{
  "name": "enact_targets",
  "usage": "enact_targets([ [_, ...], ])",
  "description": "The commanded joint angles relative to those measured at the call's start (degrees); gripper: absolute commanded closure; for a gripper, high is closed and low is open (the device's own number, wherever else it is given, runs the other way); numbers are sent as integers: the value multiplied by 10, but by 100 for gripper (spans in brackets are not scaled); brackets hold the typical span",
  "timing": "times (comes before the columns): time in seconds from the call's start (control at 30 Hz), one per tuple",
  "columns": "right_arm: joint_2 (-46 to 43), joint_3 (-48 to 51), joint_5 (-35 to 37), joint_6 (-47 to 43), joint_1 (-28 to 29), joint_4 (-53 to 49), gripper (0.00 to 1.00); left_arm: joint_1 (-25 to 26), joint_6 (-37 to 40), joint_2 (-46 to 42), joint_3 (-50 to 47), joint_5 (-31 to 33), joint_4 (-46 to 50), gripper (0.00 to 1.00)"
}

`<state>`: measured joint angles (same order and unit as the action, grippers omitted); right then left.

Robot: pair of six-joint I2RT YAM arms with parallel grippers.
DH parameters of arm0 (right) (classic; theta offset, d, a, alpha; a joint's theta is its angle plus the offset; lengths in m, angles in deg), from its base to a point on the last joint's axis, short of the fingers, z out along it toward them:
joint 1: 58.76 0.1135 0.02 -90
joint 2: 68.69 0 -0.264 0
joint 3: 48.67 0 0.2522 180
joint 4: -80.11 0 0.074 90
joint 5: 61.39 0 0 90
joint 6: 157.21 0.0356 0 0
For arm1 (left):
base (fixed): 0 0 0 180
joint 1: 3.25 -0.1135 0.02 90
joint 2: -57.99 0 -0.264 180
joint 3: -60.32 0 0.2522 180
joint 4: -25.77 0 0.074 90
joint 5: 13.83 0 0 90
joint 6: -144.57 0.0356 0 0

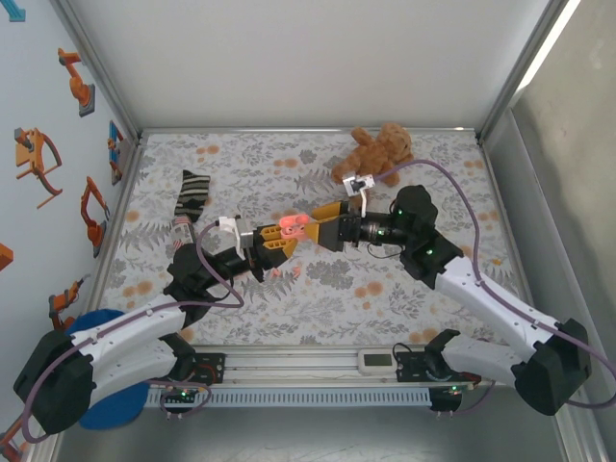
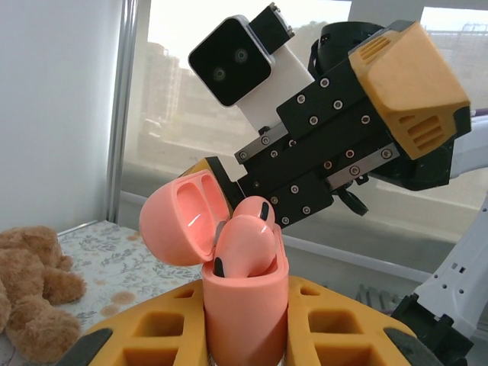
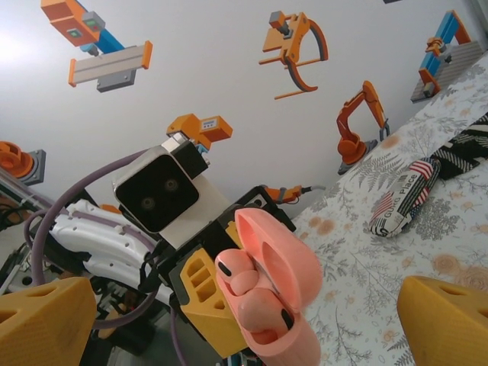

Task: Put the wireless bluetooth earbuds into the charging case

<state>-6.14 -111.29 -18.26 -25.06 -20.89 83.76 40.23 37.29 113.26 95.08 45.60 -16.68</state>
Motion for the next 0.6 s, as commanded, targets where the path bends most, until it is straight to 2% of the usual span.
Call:
enact_targets([
  [0.0,6,-28,-8,-31,15,-16,0,4,-9,2,15,-13,-31,100],
  [0.57,8,-39,-26,-37,31,-8,0,9,-6,12,23,-14,-28,100],
])
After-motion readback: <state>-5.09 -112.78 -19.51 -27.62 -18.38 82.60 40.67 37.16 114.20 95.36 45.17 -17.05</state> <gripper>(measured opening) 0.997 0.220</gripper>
